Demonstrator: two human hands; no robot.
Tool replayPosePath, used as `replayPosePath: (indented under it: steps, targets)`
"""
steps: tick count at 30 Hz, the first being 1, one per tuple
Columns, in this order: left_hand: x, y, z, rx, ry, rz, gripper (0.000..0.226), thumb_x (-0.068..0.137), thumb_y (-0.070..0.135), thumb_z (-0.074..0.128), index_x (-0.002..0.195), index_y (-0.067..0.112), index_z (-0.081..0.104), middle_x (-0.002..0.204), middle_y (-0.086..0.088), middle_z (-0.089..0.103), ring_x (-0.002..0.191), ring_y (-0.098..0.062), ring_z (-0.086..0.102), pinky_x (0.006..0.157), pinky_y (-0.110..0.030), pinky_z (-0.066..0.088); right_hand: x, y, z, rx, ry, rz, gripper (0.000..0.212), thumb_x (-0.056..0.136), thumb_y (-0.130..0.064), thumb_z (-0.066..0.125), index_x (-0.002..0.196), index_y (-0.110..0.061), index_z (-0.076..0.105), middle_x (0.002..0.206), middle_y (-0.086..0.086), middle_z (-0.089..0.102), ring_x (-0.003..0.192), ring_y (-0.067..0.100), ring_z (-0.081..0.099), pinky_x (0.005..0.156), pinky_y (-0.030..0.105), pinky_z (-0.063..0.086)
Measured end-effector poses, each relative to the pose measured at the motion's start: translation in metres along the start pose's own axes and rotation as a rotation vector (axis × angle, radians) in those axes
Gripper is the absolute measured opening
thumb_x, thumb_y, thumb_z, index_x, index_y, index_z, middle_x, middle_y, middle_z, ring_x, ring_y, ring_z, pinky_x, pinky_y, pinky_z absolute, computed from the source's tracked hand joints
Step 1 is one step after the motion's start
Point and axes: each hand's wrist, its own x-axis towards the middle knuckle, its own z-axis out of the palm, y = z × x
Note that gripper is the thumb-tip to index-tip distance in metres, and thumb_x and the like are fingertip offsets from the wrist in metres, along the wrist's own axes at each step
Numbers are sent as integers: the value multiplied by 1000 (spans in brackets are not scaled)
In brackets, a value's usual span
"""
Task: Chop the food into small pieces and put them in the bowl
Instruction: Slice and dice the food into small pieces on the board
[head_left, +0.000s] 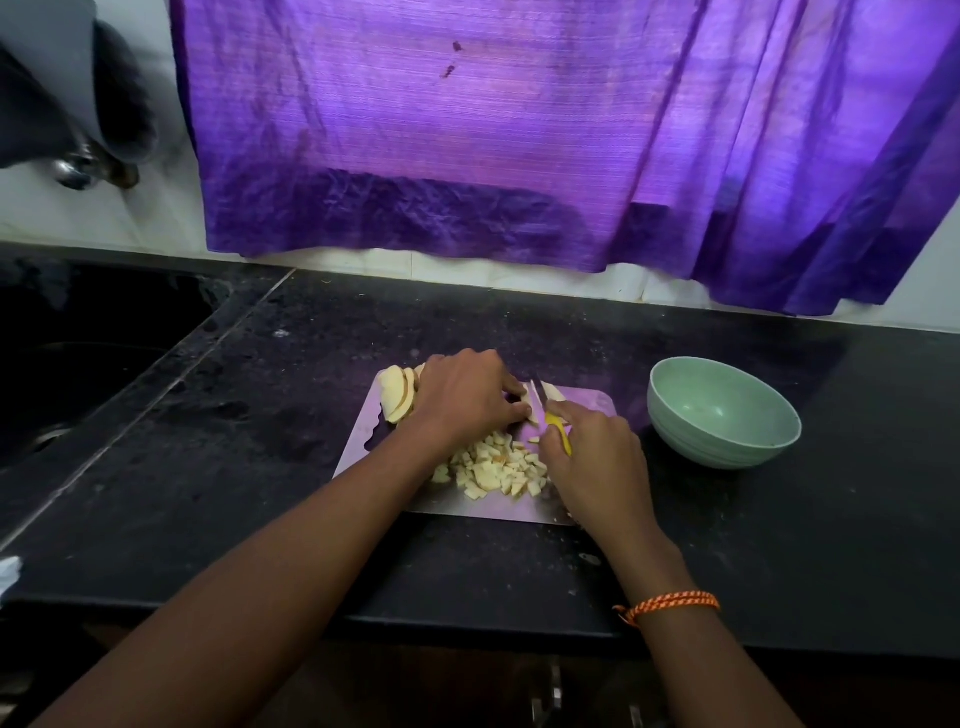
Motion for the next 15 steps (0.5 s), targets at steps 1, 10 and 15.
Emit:
replayPosePath:
  steps: [1, 10, 15]
  targets:
    - [0, 0, -1, 6, 7, 5, 34, 92, 62, 73, 117, 40, 81, 103, 14, 81, 73, -8, 61, 62, -28, 41, 0, 0, 0, 3, -1, 0, 36, 101, -33, 55, 135, -24, 66, 98, 8, 72, 86, 22, 64, 72, 38, 57]
    - [0, 0, 0, -16, 18, -5, 35, 91, 62, 73, 118, 41, 81, 105, 15, 81, 83, -10, 69, 66, -29, 40, -3, -3, 0, -13, -1, -15, 36, 101, -36, 55, 133, -25, 66, 97, 5, 72, 84, 17, 64, 73, 41, 60]
    - [-1, 0, 1, -17, 11, -14, 32, 92, 62, 72, 117, 43, 81, 104, 15, 81, 85, -11, 69, 71, -32, 41, -4, -4, -1, -34, -36, -31, 36, 102, -37, 54, 135, -27, 65, 103, 5, 73, 86, 17, 62, 72, 35, 56]
